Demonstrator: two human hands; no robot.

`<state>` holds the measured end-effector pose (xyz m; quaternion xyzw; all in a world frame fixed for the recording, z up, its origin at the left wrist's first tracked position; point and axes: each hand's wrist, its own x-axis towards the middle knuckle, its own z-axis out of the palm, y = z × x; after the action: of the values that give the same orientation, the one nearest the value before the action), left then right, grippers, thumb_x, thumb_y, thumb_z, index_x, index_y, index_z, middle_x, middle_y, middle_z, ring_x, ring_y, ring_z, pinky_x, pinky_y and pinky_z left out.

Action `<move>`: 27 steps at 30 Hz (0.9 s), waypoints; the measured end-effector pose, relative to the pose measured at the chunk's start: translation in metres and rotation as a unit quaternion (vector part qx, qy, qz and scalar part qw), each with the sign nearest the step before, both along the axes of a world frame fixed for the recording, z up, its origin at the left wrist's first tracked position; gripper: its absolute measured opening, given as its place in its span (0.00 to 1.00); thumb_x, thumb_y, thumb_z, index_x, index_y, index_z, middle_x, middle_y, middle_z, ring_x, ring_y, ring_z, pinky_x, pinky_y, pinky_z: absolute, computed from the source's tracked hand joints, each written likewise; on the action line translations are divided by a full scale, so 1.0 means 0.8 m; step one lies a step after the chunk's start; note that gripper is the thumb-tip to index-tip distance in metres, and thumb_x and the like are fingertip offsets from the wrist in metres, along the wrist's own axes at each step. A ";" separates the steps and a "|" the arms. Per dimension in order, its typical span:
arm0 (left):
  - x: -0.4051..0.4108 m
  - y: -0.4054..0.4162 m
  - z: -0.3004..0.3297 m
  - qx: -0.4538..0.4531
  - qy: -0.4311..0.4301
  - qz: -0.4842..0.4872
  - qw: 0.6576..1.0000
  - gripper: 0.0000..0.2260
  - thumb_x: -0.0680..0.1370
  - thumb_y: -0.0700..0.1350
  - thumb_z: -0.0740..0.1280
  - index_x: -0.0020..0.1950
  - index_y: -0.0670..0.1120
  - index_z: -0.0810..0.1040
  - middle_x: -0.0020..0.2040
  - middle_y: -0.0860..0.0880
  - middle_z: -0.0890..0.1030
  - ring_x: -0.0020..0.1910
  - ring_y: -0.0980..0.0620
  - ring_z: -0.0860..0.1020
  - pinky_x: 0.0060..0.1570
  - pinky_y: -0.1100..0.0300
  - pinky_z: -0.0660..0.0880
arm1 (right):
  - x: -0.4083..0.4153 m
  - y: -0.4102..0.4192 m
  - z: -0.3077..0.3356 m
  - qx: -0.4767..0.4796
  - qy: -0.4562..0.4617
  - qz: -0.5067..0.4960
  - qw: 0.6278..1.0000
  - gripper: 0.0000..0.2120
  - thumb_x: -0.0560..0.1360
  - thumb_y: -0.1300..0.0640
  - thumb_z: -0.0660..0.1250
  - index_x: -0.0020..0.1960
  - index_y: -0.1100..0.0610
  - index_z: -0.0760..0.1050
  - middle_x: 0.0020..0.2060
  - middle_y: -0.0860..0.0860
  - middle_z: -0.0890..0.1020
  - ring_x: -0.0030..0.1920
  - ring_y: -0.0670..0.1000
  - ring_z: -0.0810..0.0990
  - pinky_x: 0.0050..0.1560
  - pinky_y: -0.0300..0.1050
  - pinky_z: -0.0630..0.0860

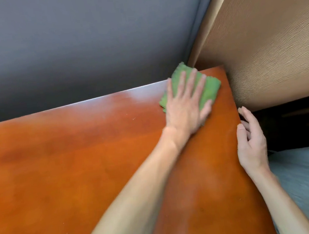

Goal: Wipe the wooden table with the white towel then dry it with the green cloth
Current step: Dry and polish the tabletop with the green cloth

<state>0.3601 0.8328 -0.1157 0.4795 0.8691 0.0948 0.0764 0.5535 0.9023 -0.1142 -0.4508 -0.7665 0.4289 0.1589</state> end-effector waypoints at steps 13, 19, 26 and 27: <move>0.060 -0.137 0.004 -0.036 0.035 -0.025 0.998 0.29 0.82 0.60 0.55 0.81 0.49 0.61 0.81 0.43 0.59 0.80 0.39 0.55 0.74 0.34 0.54 | -0.004 -0.003 -0.005 0.051 0.023 -0.020 0.998 0.22 0.84 0.55 0.51 0.77 0.58 0.62 0.71 0.48 0.72 0.65 0.29 0.69 0.66 0.29 0.66; 0.070 -0.016 0.001 -0.016 0.015 -0.202 0.979 0.29 0.81 0.62 0.53 0.81 0.53 0.60 0.82 0.48 0.57 0.81 0.44 0.53 0.77 0.39 0.46 | -0.002 -0.006 -0.007 0.097 0.063 -0.051 0.992 0.23 0.83 0.54 0.50 0.76 0.63 0.62 0.71 0.53 0.70 0.67 0.51 0.74 0.68 0.40 0.70; -0.060 0.009 0.017 -0.063 0.016 -0.050 0.997 0.28 0.83 0.62 0.47 0.82 0.54 0.56 0.82 0.48 0.58 0.81 0.43 0.51 0.77 0.40 0.46 | 0.003 -0.012 0.002 0.185 0.005 -0.008 0.983 0.24 0.82 0.58 0.55 0.76 0.64 0.61 0.74 0.62 0.67 0.75 0.54 0.63 0.76 0.53 0.60; -0.070 -0.005 0.016 -0.062 0.019 -0.022 0.998 0.28 0.83 0.62 0.47 0.82 0.53 0.57 0.81 0.48 0.59 0.81 0.43 0.51 0.77 0.40 0.46 | 0.002 -0.016 0.005 0.190 0.002 -0.005 0.982 0.24 0.82 0.58 0.55 0.76 0.64 0.61 0.74 0.62 0.67 0.76 0.54 0.63 0.77 0.51 0.59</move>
<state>0.3038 0.8291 -0.1028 0.4944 0.8638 0.0300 0.0917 0.5550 0.8891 -0.1100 -0.4152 -0.8315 0.2757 0.2454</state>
